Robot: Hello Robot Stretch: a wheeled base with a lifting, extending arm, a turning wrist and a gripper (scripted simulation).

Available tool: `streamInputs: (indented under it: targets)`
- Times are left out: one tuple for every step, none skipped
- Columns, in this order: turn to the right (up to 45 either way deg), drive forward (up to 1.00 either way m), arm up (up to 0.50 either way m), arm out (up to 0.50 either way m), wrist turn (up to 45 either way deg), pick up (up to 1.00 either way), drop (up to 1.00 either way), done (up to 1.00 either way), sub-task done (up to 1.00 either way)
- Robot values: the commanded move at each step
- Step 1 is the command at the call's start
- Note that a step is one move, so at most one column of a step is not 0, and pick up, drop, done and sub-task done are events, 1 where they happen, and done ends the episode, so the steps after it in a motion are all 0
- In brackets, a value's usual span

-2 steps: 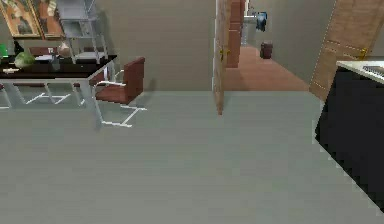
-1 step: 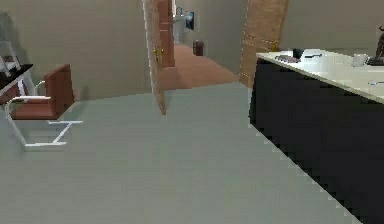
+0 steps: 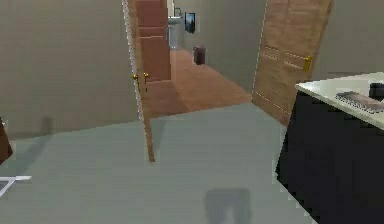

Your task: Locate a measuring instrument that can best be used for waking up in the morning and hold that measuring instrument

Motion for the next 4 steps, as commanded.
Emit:
streamInputs:
  targets:
    - [3.0, 0.0, 0.0, 0.0, 0.0, 0.0, 0.0, 0.0, 0.0]
    - [0.0, 1.0, 0.0, 0.0, 0.0, 0.0, 0.0, 0.0, 0.0]
    - [0.0, 0.55, 0.0, 0.0, 0.0, 0.0, 0.0, 0.0, 0.0]
    - [-30.0, 0.0, 0.0, 0.0, 0.0, 0.0, 0.0, 0.0, 0.0]
